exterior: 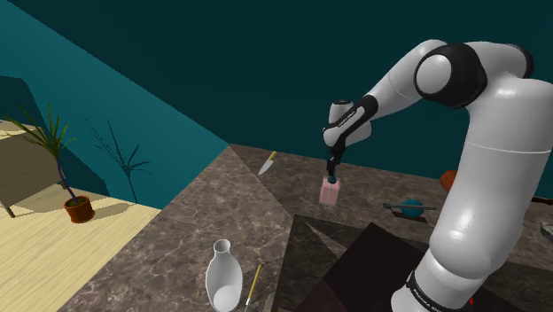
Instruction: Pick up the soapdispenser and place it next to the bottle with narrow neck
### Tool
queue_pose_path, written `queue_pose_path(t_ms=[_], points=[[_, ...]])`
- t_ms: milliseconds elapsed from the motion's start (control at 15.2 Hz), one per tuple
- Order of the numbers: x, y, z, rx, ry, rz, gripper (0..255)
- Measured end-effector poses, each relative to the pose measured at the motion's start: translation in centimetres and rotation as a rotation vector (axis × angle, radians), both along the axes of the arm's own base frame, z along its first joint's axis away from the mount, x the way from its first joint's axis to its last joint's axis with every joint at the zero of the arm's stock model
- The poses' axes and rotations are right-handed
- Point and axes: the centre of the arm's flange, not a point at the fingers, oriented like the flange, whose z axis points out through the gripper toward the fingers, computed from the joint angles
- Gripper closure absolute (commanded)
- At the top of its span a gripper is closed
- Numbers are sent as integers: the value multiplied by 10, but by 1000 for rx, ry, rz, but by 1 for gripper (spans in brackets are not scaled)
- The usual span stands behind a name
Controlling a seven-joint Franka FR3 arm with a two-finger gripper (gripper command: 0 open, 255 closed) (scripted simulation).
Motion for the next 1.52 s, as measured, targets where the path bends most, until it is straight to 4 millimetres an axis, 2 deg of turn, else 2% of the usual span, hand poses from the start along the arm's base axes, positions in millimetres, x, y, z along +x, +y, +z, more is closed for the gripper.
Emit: queue_pose_path(t_ms=[264, 660, 1056, 1122, 1518], points=[[8, -19, -25, -19, 3, 10, 0], [11, -27, -55, -21, 3, 11, 0], [10, -28, -59, -21, 2, 11, 0], [10, -28, -59, -21, 2, 11, 255], [10, -28, -58, -22, 0, 11, 255]])
